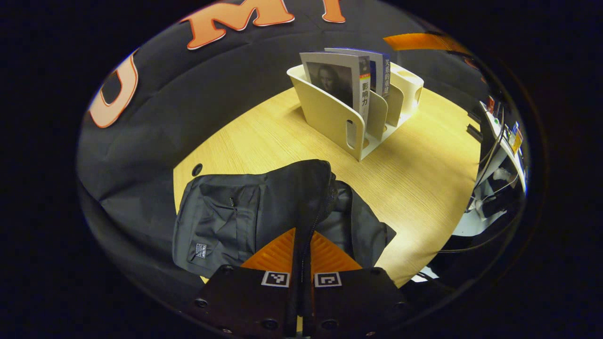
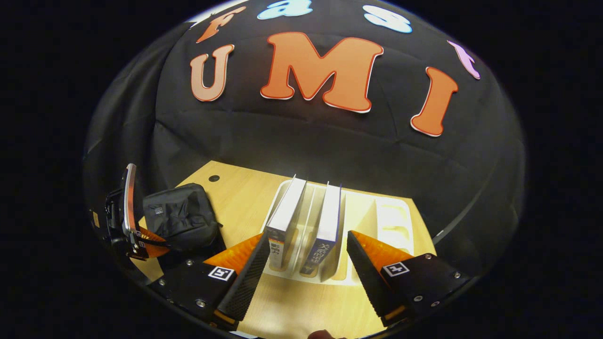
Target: Open the schoolbag, grab two books from the bookshelf and put them into the schoolbag.
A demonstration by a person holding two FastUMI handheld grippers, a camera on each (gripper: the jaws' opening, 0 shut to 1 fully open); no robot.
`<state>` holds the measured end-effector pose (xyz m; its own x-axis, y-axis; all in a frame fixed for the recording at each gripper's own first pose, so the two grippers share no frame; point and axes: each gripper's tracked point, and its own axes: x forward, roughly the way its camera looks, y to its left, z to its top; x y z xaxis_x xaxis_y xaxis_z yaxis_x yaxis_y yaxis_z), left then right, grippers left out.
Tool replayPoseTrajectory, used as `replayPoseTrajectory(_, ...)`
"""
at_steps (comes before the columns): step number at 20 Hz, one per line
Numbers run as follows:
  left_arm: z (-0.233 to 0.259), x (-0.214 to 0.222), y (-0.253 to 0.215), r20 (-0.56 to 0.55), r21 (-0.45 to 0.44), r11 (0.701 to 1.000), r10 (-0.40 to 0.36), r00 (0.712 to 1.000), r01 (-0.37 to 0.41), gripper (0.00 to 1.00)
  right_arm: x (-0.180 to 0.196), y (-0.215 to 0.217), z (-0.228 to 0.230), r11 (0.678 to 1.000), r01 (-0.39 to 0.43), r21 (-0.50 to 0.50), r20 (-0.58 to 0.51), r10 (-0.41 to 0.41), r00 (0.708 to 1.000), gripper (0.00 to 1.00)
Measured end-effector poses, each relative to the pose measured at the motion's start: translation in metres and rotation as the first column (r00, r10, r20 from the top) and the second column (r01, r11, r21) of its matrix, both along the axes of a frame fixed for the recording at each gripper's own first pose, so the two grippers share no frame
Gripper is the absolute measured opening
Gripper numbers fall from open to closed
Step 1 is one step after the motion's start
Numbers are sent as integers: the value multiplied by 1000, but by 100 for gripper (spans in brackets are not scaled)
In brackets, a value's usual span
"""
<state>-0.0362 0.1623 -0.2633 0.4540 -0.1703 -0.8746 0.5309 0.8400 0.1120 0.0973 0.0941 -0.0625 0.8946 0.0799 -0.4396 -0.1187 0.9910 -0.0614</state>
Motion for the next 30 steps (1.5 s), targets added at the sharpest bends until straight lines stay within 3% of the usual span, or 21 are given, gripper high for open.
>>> replayPoseTrajectory(4, 20, 8, 14, -51, -41, 999, -27, 998, 25, 4, 22, 8, 9, 998, 4, 56, -82, 1, 997, 98)
replayPoseTrajectory(10, 45, 26, 21, -119, -94, 992, -95, 988, 84, 4, 48, 19, 7, 1000, -8, 14, -223, 11, 975, 98)
replayPoseTrajectory(14, 49, 29, 21, -142, -116, 987, -130, 981, 114, 4, 59, 35, -4, 995, 5, 103, -351, 32, 936, 99)
replayPoseTrajectory(22, 62, 40, 30, -175, -130, 972, -217, 960, 196, 5, 95, 42, -17, 996, 51, 70, -509, -8, 861, 98)
replayPoseTrajectory(26, 67, 46, 34, -180, -126, 969, -235, 955, 215, 5, 110, 41, -36, 998, 68, 4, -587, -53, 808, 93)
replayPoseTrajectory(30, 63, 44, 36, -200, -146, 966, -242, 949, 216, 5, 112, 47, -60, 997, 76, -18, -664, -69, 745, 77)
